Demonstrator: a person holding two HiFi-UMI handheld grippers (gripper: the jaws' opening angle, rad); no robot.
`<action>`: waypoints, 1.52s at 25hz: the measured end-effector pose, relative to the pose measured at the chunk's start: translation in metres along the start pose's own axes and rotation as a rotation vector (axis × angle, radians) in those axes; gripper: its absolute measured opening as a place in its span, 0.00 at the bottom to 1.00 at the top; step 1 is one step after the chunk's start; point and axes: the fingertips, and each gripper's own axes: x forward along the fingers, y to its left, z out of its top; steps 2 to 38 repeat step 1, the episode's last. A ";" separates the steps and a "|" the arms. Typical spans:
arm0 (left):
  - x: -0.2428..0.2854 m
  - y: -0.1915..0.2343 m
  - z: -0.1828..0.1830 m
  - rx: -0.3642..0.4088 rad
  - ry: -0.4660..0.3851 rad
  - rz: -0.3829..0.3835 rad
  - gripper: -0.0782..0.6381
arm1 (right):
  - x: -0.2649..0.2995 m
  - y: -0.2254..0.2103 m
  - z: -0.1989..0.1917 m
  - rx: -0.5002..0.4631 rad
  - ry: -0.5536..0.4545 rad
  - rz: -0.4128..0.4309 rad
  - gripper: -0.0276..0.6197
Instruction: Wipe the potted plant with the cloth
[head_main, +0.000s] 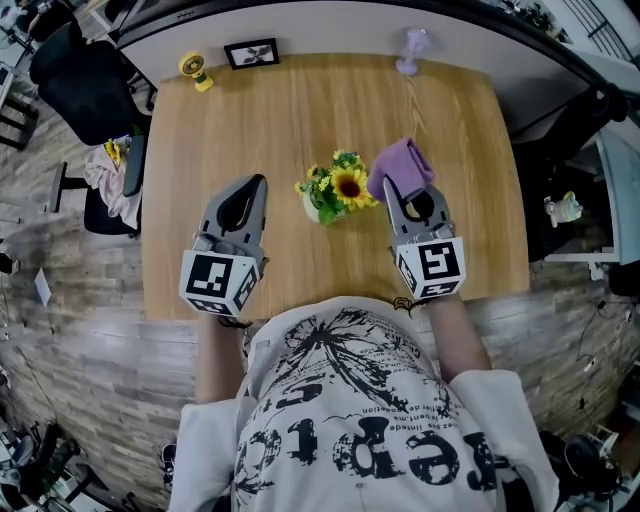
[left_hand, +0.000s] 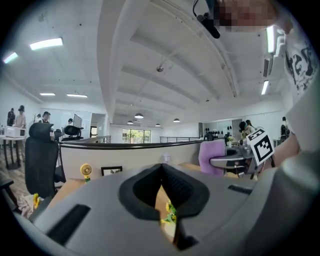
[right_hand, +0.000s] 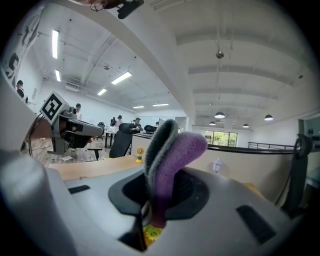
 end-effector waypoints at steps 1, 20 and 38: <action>0.000 0.001 -0.001 0.005 0.001 0.004 0.12 | 0.000 0.000 -0.001 0.001 0.001 0.000 0.14; 0.000 0.001 -0.001 0.005 0.001 0.004 0.12 | 0.000 0.000 -0.001 0.001 0.001 0.000 0.14; 0.000 0.001 -0.001 0.005 0.001 0.004 0.12 | 0.000 0.000 -0.001 0.001 0.001 0.000 0.14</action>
